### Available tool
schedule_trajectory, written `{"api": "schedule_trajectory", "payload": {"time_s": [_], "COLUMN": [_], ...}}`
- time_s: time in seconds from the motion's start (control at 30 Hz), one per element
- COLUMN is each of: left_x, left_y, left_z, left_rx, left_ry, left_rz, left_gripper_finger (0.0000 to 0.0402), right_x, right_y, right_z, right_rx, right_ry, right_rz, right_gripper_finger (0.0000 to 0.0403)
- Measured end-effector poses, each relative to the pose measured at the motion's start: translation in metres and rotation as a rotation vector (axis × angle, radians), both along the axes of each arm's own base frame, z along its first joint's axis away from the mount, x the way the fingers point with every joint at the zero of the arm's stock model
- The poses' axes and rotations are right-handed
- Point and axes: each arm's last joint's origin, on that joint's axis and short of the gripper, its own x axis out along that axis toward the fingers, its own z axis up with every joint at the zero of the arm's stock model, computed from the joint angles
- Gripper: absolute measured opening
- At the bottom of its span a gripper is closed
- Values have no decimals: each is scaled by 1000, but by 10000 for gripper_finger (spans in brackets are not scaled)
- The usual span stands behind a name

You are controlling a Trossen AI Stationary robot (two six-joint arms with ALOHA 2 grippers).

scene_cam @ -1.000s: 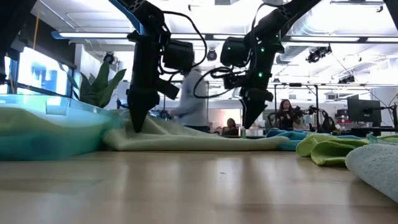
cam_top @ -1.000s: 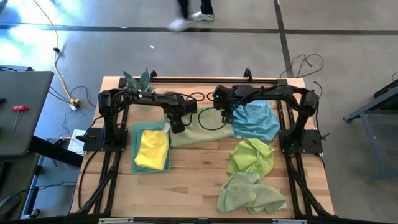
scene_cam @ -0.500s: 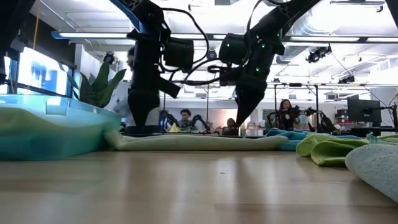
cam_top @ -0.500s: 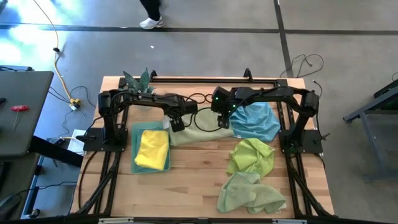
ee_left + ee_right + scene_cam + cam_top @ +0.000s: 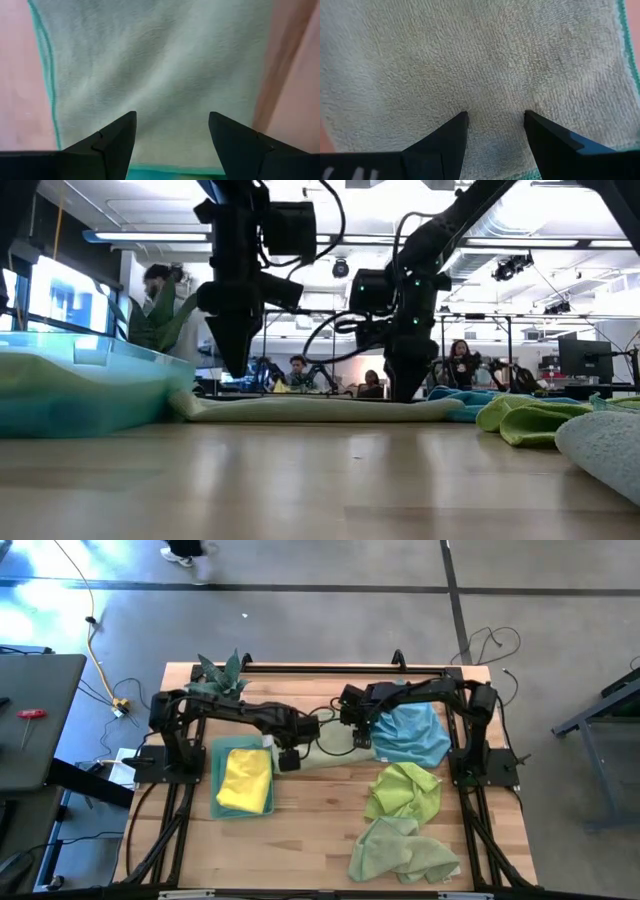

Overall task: Fold microfiber towels
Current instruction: Fold the top green microfiber towel

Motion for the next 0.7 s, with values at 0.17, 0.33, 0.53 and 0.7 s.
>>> {"api": "schedule_trajectory", "payload": {"time_s": [0.17,0.33,0.53,0.7], "left_x": [3,8,18,15], "left_y": [-10,-18,-15,-7], "left_z": [0,0,-5,-15], "left_rx": [-2,4,30,64], "left_ry": [-12,-52,-177,-206], "left_rz": [21,5,-24,40], "left_gripper_finger": [240,241,241,241], "right_x": [-8,-19,-24,-35], "right_y": [-4,-4,-1,4], "right_z": [-1,2,23,55], "right_rx": [25,36,12,-1], "right_ry": [61,138,90,39], "right_rz": [-10,-4,4,-32], "right_gripper_finger": [193,193,193,193]}}
